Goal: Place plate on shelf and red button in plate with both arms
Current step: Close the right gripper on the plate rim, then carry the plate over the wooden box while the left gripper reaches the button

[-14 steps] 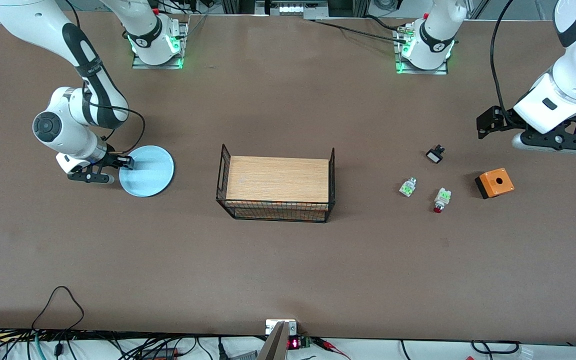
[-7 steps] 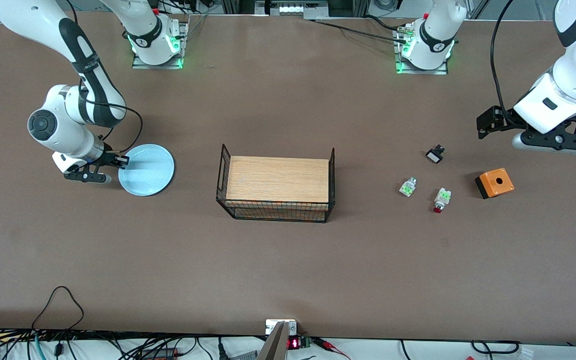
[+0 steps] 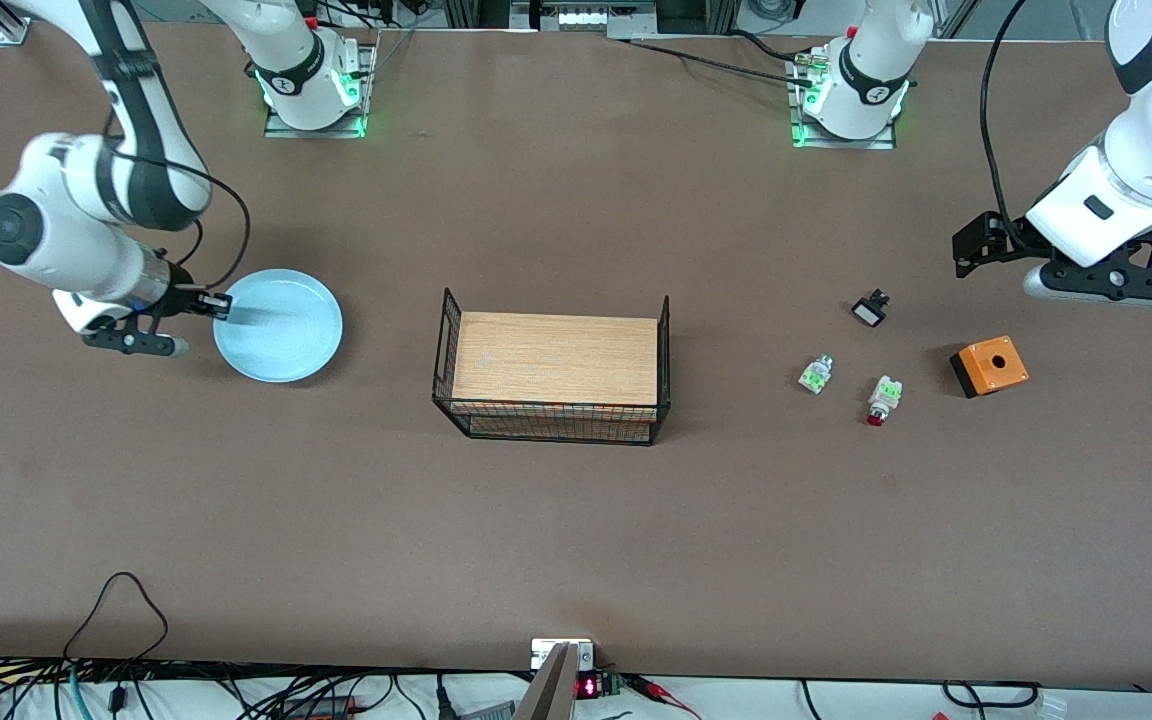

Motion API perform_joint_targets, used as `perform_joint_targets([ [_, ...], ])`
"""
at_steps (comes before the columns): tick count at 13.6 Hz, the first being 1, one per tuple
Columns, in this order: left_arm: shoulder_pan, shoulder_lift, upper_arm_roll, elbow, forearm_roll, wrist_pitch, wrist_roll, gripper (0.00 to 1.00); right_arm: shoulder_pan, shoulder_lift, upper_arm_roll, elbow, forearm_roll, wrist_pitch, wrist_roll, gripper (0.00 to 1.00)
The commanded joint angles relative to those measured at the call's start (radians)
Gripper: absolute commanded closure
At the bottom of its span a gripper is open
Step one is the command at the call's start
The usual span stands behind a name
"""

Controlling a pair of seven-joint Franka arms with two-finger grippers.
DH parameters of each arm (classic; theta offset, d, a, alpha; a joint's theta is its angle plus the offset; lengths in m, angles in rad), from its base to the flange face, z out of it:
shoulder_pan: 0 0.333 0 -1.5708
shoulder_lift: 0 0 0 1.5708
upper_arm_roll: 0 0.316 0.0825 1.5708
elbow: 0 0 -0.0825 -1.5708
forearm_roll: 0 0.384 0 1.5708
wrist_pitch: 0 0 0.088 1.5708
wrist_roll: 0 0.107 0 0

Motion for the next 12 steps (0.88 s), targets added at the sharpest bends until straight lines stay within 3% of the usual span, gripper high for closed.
perform_joint_targets([
  [1, 0.001, 0.007, -0.002, 0.021, 0.026, -0.018, 0.001, 0.00, 0.000, -0.028, 0.014, 0.178, 0.062, -0.240, 0.012, 1.00],
  [5, 0.007, 0.015, -0.001, 0.021, 0.026, -0.012, 0.001, 0.00, 0.024, -0.030, 0.049, 0.403, 0.144, -0.480, 0.029, 1.00],
  [6, 0.008, 0.015, 0.001, 0.023, 0.026, -0.012, 0.003, 0.00, 0.030, -0.030, 0.065, 0.448, 0.144, -0.525, 0.112, 1.00],
  [9, 0.007, 0.015, -0.002, 0.024, 0.026, -0.012, 0.001, 0.00, 0.081, -0.024, 0.141, 0.522, 0.145, -0.546, 0.373, 1.00],
  [12, 0.005, 0.013, -0.002, 0.024, 0.026, -0.018, 0.001, 0.00, 0.189, -0.012, 0.157, 0.574, 0.147, -0.546, 0.624, 1.00],
])
